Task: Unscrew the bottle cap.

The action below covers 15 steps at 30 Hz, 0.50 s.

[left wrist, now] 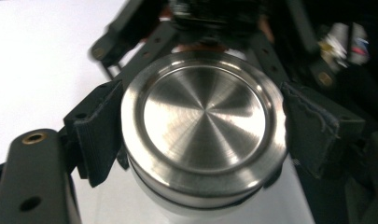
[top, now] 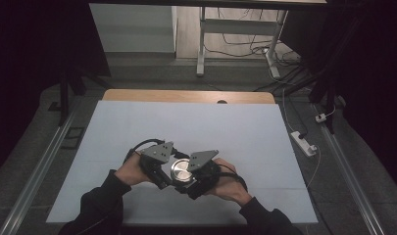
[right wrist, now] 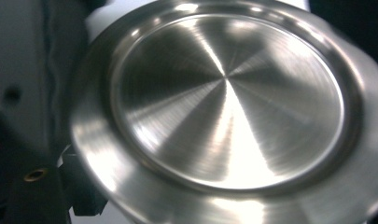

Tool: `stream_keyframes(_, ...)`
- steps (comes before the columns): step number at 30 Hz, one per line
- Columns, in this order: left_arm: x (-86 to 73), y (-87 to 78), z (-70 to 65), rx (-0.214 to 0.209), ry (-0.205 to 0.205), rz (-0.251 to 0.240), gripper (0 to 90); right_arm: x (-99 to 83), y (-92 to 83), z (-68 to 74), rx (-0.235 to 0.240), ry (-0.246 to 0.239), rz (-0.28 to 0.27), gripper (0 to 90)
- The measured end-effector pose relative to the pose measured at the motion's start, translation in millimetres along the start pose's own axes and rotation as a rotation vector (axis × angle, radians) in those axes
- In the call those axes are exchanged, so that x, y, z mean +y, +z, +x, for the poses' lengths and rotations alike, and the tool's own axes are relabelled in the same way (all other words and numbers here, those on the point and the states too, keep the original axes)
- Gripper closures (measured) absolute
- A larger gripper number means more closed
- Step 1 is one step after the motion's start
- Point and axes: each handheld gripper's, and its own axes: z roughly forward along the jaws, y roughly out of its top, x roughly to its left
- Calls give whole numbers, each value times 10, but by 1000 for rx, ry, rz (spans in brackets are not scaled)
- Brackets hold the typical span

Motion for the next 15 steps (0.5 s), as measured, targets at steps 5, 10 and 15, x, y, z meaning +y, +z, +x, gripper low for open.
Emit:
stream_keyframes(5, 69, 99, 0, 162, -106, -2, 196, -18, -1, -75, -161, 107, 10, 152)
stream_keyframes(10, 88, 112, 21, 189, -157, -39, 163, -39, -24, -111, -189, 174, -20, 152)
stream_keyframes(15, 52, -110, 89, 71, -158, -102, 49, -24, -58, -106, -133, 142, -46, 151)
